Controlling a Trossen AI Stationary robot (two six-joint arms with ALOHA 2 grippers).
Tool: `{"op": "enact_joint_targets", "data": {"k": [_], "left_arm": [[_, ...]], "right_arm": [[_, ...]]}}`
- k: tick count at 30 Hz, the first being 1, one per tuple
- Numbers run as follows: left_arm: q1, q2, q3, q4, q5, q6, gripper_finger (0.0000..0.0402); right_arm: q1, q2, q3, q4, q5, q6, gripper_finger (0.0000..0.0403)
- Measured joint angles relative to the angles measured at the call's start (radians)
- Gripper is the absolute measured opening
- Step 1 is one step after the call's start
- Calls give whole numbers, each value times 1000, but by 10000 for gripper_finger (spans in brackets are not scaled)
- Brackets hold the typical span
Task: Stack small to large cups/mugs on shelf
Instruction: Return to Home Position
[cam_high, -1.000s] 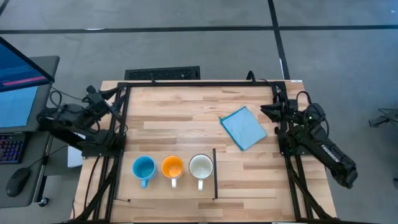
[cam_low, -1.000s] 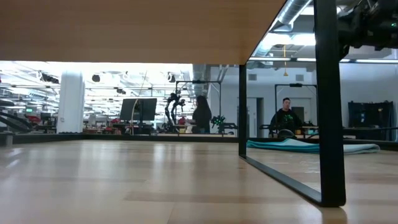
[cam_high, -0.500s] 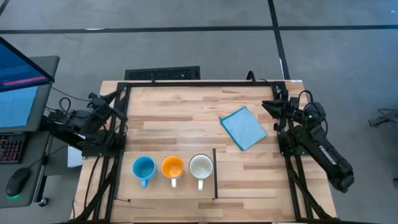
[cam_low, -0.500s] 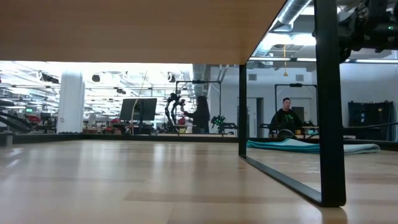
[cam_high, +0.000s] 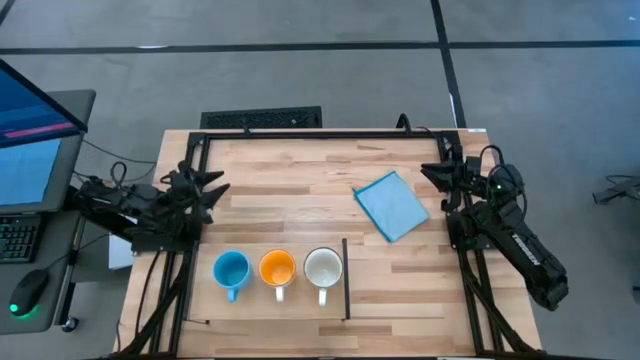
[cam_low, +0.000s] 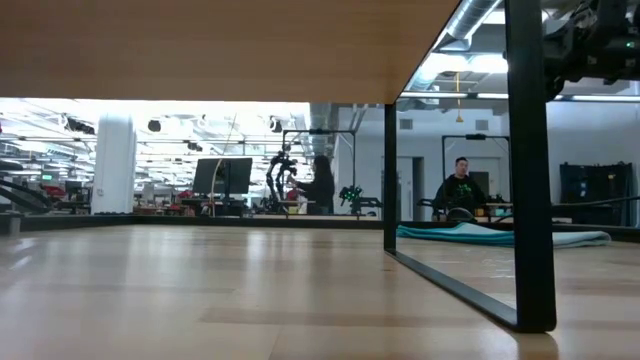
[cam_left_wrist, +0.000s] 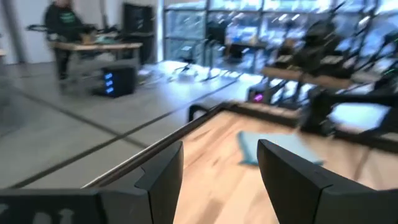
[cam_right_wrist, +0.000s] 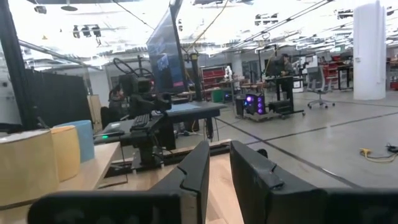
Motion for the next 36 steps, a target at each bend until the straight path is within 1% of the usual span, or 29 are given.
{"op": "enact_joint_targets", "data": {"k": [4,7,10,11,13,17,19,22,25,27,30,32,34,35,36], "left_arm": [[0,0,0,86,90,35,197],[0,22,1,79,78,31,197],[1,54,0,57,85,-32,197],[0,71,-8,73,83,-51,197],[0,102,-48,149,83,-51,197],[0,156,-120,378,83,26,197],[0,158,-128,409,80,61,197],[0,156,-101,374,79,85,197],[-8,150,-42,249,79,91,197],[-14,150,-2,150,79,65,197],[-26,151,31,102,99,43,197],[-33,150,36,98,103,50,197],[-35,150,38,91,74,56,197],[-35,150,38,83,47,55,197],[-35,150,38,71,13,45,197]], "right_arm": [[0,0,0,0,-1,8,86],[0,0,0,0,-1,13,86],[0,0,0,0,-1,28,86],[0,0,0,0,-1,31,86],[0,0,0,0,-1,31,86],[0,0,0,8,-1,31,86],[1,0,0,28,-4,32,86],[1,0,0,48,-7,39,86],[1,0,0,48,-37,58,86],[1,0,0,48,-67,79,86],[1,0,0,48,-108,101,86],[1,0,0,48,-109,101,86],[0,0,0,43,-103,101,86],[0,0,0,38,-82,101,86],[0,0,0,33,-38,99,86]]}}
